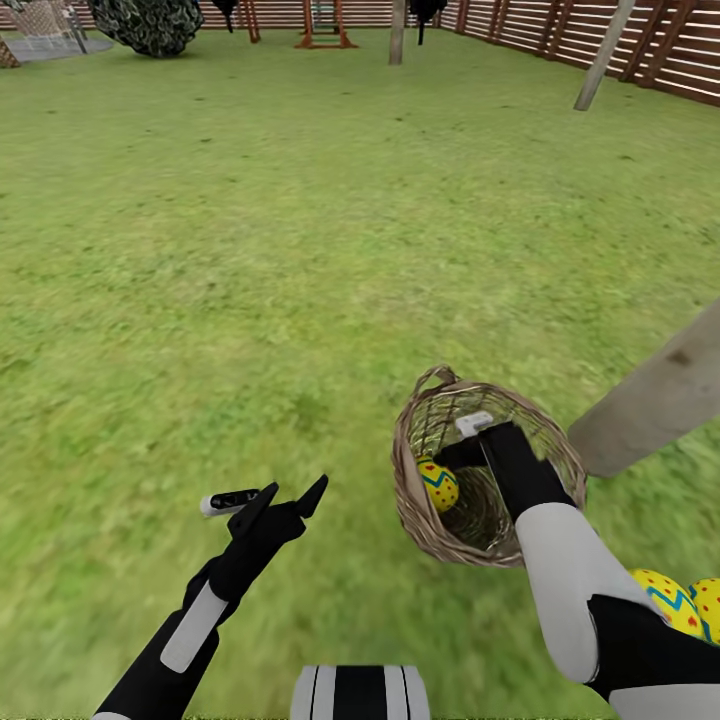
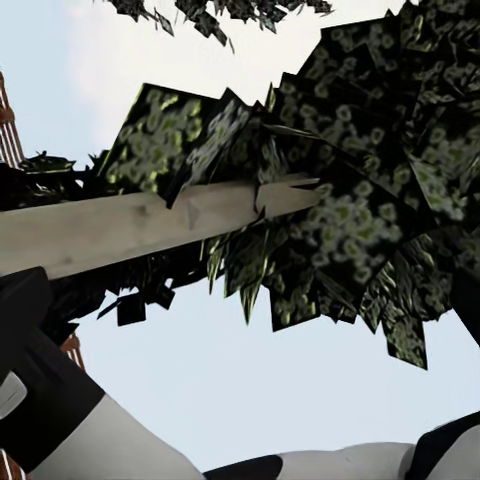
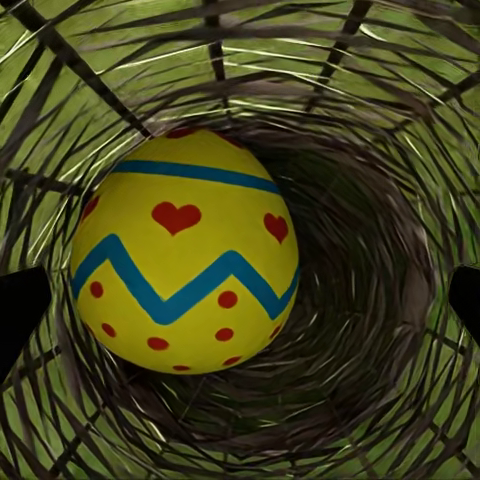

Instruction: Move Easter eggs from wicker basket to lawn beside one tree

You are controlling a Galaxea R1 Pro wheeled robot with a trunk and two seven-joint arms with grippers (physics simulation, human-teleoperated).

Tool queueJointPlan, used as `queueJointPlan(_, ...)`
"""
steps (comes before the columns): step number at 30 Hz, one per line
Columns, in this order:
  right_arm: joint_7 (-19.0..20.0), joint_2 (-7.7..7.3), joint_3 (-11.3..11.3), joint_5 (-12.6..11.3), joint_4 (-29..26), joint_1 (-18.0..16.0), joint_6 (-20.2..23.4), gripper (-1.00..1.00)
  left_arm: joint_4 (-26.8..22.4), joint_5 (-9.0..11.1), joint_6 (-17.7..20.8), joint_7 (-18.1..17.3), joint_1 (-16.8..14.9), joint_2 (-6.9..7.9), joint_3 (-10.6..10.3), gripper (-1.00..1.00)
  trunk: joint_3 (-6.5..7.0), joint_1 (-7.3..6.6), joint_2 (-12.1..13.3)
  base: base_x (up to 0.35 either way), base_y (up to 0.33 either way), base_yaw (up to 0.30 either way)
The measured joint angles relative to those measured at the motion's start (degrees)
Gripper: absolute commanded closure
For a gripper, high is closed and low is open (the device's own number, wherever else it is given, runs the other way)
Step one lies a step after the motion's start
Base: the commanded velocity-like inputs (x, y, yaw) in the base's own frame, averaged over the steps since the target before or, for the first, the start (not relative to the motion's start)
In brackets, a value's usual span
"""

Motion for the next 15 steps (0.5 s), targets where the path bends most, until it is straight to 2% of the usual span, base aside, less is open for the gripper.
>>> queueJointPlan(15, 0.1, -0.26, -0.4, -0.1, -0.3, 0.0, -0.5, -1.00, 0.0, -0.1, 0.0, 0.1, 0.0, 0.00, 0.0, -1.00, -3.33, 0.39, -0.2, 0.000, 0.000, 0.000)
